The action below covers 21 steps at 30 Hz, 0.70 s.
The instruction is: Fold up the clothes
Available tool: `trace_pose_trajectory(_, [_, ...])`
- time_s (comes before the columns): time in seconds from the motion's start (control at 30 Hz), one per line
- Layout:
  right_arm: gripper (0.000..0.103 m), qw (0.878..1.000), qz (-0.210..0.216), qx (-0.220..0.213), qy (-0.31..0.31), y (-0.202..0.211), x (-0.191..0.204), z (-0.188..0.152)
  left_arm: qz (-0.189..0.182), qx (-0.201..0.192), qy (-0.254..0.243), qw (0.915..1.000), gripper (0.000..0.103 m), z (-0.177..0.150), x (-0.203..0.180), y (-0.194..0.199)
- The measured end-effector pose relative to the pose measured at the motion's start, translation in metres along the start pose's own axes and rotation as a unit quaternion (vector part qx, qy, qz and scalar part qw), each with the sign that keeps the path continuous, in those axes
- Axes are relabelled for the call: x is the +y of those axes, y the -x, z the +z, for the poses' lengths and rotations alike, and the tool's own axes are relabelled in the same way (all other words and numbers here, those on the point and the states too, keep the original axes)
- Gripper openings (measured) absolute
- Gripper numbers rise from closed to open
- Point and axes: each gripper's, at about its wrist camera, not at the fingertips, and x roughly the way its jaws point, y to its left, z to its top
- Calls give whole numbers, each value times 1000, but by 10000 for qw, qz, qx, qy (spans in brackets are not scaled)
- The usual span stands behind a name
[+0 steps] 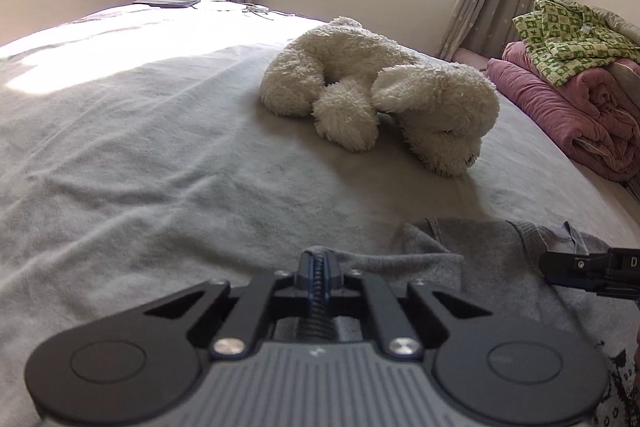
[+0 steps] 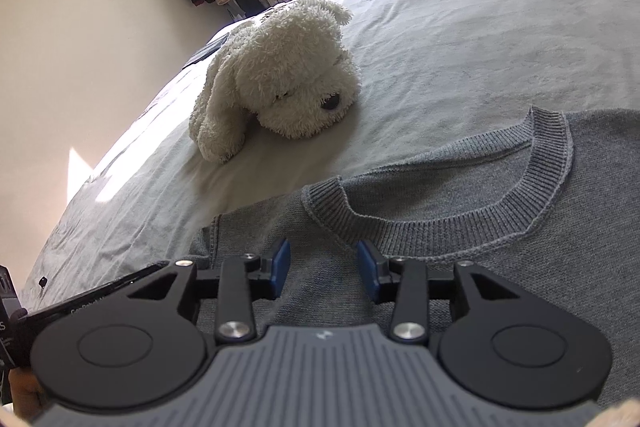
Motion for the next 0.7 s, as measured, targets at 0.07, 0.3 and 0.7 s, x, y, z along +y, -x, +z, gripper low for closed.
trace_pose_trajectory(0.07, [43, 9999, -70, -84, 77, 2, 0, 0, 300, -94, 59, 9995, 4, 5, 3, 5])
trace_pose_trajectory(0.3, [45, 9990, -83, -405, -186, 8, -12, 6, 878, -1, 32, 9961, 4, 9, 11, 5])
trace_pose_trajectory(0.7, [73, 9598, -399, 362, 2754, -37, 31, 38, 887, 286, 79, 9956, 5, 5, 18, -3])
